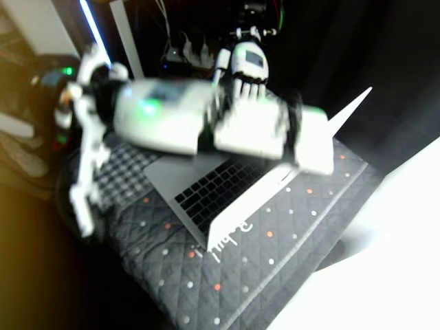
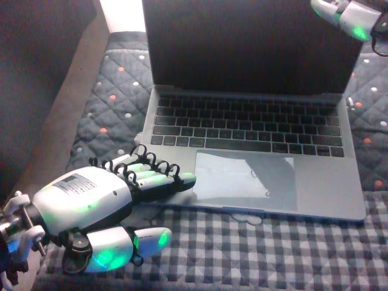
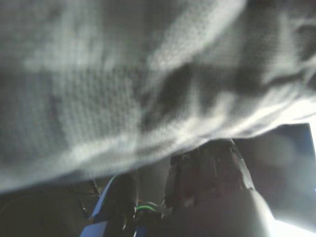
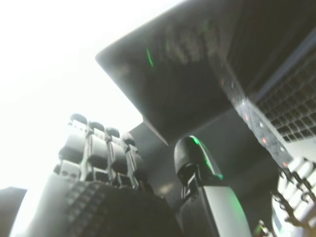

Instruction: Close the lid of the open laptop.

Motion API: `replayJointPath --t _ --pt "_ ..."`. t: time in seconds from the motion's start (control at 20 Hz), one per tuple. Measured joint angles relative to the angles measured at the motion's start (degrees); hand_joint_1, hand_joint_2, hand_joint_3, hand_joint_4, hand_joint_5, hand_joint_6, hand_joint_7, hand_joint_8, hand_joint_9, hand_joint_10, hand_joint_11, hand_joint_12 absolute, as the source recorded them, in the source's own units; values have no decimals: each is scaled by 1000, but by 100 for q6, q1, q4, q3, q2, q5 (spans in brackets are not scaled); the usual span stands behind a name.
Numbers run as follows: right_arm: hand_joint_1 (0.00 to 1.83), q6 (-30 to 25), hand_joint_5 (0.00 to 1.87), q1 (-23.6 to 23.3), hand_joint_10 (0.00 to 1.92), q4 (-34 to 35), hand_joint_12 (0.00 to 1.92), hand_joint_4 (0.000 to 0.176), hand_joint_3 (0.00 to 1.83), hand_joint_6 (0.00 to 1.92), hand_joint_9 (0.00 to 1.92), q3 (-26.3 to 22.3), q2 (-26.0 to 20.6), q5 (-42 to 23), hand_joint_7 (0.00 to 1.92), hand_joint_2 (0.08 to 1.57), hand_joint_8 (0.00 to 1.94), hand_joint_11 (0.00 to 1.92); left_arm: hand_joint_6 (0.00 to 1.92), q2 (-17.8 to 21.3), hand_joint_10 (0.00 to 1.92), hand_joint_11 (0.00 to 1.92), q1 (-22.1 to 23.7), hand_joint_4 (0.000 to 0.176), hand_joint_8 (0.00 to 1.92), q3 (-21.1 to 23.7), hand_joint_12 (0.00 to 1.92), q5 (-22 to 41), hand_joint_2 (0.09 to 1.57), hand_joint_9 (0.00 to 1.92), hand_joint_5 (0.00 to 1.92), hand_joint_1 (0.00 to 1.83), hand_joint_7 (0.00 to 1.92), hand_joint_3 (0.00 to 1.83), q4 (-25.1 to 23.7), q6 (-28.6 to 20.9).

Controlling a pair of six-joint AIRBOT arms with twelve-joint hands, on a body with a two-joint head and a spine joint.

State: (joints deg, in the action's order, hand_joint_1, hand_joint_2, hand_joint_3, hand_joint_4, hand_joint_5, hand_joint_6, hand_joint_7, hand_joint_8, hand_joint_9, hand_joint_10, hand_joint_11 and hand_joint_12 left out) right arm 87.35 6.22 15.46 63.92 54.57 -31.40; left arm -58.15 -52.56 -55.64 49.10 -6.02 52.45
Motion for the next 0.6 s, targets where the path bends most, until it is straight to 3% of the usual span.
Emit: replayJointPath --t 0.05,0.1,0.15,0.2,0.25,0.3,0.35,0.4,0.45,0.5,0.6 --pt "432 0 0 0 0 24 3 0 0 0 0 35 37 136 0 1394 0 7 12 -4 77 0 0 18 9 0 674 0 1479 214 217 184 292 0 0 0" --pt "390 2 0 0 6 44 137 0 9 0 40 61 81 225 34 1368 11 1 13 -24 80 0 0 8 12 -4 763 22 1476 232 230 182 307 0 24 2" --pt "386 -2 0 0 12 44 278 0 2 0 85 76 125 262 78 1361 3 0 8 -28 75 0 2 15 6 -7 780 39 1475 223 222 183 296 0 31 0" --pt "313 -2 35 0 46 37 838 0 6 0 190 76 142 267 142 1355 0 0 4 -31 66 0 2 32 7 -7 656 46 1469 207 207 176 276 0 33 -2" --pt "394 -4 154 0 107 35 1278 0 0 22 337 76 151 258 351 1322 48 0 4 -33 64 0 9 31 7 -7 655 46 1467 204 209 177 276 0 39 -4" --pt "412 -2 226 -39 254 17 1607 0 0 29 579 103 151 225 476 1319 72 219 9 -33 75 0 9 19 14 -7 710 46 1466 233 227 207 301 0 37 -7" --pt "466 0 330 -44 624 17 1689 0 0 42 574 114 151 186 596 1327 117 357 9 -33 77 0 9 18 14 -7 681 46 1468 245 233 207 310 0 39 -7" --pt "554 -2 326 -44 1199 28 1848 0 0 609 486 118 149 157 537 1306 741 300 3 -33 67 0 9 22 5 -7 556 46 1475 233 219 177 294 3 42 -13" --pt "572 -2 233 -44 1473 33 1904 0 0 1112 407 118 151 160 397 1300 1140 308 6 -33 46 0 9 55 6 -7 676 46 1474 190 190 145 252 2 44 -15" --pt "535 -4 61 -44 1703 39 1918 0 0 1491 314 116 146 173 224 1300 1443 319 13 -33 50 0 9 46 13 -7 636 48 1466 201 203 207 265 0 44 -17" --pt "444 -11 1 -42 1674 -7 1921 0 0 1378 347 -72 -7 358 201 1292 1523 278 3 -33 42 0 7 51 3 -4 566 59 1481 186 187 118 248 5 68 -20"
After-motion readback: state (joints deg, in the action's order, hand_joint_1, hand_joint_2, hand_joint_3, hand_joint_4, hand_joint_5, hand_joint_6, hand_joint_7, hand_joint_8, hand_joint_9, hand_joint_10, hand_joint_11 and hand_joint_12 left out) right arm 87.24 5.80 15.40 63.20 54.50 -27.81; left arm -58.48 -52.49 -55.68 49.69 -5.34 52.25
